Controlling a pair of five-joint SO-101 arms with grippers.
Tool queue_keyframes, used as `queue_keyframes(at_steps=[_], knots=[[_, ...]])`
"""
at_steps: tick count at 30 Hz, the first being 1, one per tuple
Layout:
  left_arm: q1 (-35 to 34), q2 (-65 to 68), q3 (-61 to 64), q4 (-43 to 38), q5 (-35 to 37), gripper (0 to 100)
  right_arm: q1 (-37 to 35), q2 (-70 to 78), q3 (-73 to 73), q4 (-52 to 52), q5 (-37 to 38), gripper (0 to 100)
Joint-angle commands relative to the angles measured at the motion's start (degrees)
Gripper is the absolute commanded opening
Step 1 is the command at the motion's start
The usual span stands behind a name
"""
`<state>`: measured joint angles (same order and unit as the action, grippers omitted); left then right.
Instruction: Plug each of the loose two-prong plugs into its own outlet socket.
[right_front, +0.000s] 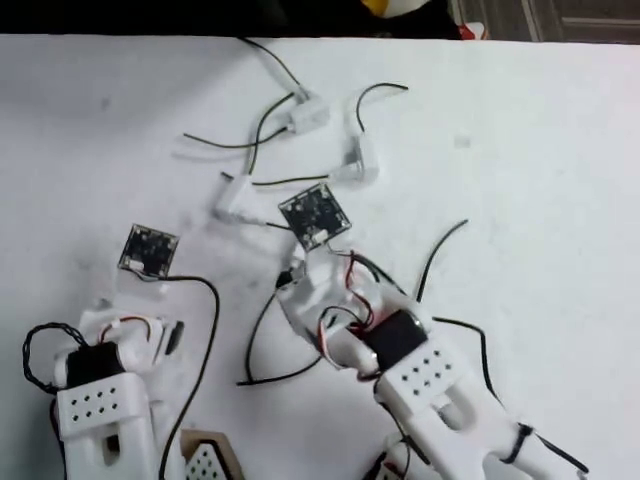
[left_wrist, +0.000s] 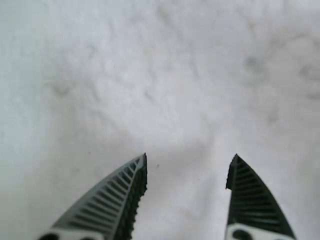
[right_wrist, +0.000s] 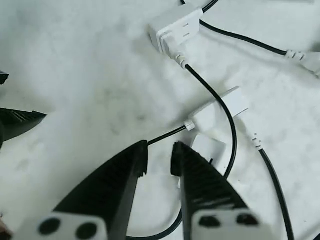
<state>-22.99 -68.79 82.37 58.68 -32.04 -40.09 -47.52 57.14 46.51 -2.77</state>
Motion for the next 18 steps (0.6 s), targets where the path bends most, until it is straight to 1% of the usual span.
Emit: queue_keyframes(at_steps=[1,4,6,8,11,18], knots=[[-0.4,-0.92,-0.18,-1.49,-0.26,26,1.98,6.02,-2.11,-1.01,0.7,9.6],[-0.4,-0.92,-0.18,-1.49,-0.26,26,5.85,13.32,-4.48,0.13,0.62,22.9],[-0.4,-0.92,-0.18,-1.49,-0.26,26,8.4,17.98,-6.77,1.98,0.53,27.6],[-0.4,-0.92,-0.18,-1.49,-0.26,26,10.07,22.29,-9.14,3.65,-1.49,27.9],[-0.4,-0.92,-0.18,-1.49,-0.26,26,10.42,28.0,-11.6,4.26,-3.6,27.9],[-0.4,-0.92,-0.18,-1.49,-0.26,26,6.37,37.76,-15.47,3.91,-4.04,27.9]])
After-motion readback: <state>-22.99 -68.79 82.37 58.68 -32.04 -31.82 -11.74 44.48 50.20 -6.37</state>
